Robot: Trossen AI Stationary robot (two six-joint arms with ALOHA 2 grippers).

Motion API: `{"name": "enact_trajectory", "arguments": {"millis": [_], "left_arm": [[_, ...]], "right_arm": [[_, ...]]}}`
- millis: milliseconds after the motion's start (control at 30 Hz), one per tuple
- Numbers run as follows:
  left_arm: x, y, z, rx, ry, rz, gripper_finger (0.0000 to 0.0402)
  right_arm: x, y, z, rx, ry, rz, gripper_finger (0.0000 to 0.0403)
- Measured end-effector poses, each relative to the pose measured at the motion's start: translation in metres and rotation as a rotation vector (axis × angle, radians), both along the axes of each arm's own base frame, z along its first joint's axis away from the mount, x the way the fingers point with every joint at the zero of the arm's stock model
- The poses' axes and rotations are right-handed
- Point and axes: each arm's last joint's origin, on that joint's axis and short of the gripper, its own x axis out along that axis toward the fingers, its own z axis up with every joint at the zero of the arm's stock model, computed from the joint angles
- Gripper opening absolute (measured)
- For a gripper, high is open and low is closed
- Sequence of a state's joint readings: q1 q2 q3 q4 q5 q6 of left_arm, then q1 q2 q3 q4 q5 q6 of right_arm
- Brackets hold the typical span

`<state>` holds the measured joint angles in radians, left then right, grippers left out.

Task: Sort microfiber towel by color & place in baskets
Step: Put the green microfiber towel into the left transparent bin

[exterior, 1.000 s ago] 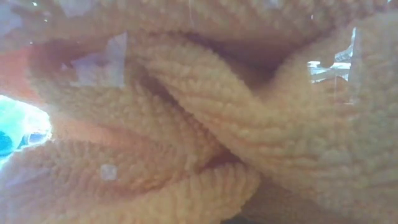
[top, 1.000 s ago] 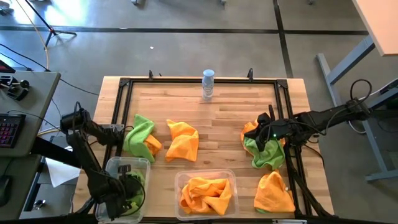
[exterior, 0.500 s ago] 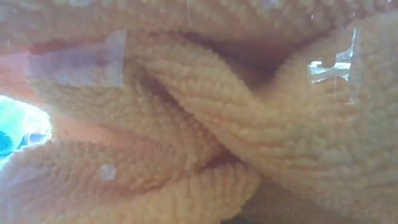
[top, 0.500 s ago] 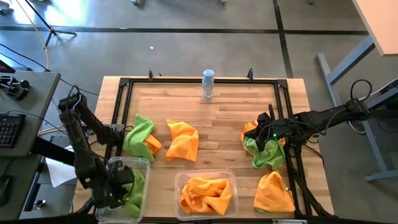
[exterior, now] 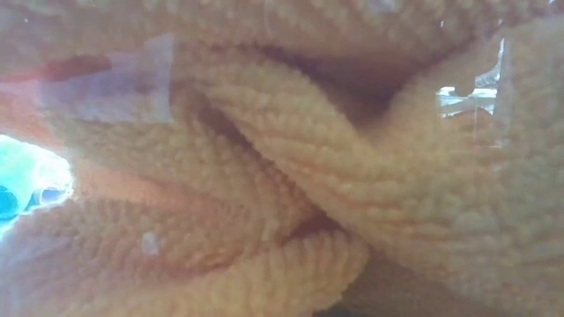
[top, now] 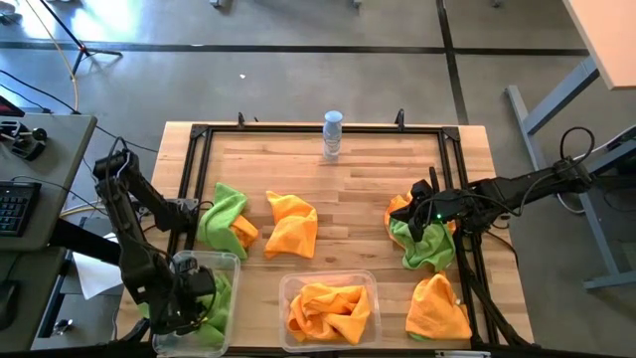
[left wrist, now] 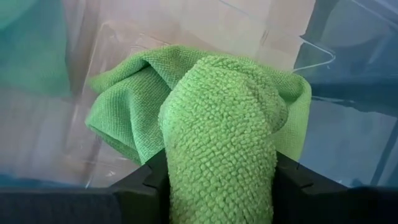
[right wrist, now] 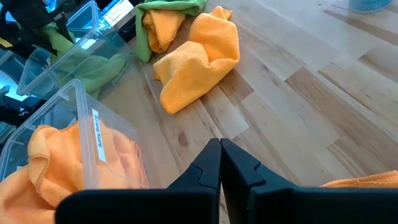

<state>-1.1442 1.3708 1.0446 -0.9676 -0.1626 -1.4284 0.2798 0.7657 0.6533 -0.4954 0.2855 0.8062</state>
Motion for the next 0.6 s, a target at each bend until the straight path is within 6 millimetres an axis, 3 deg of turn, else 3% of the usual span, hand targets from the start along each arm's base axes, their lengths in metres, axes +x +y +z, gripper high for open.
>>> {"name": "enact_trajectory", "arguments": {"millis": [367,600], "left_arm": [[-0.001,0.0008,-0.0005,-0.015,0.037,0.06,0.0155],[-0.002,0.0017,-0.0009,0.005,0.056,-0.029,0.0168]], "right_arm": [[0.0,-0.0025,0.0005,-0.048,-0.014,-0.072,0.0],[0.0,-0.0027,0.0005,-0.055,-0.015,-0.077,0.0]]}}
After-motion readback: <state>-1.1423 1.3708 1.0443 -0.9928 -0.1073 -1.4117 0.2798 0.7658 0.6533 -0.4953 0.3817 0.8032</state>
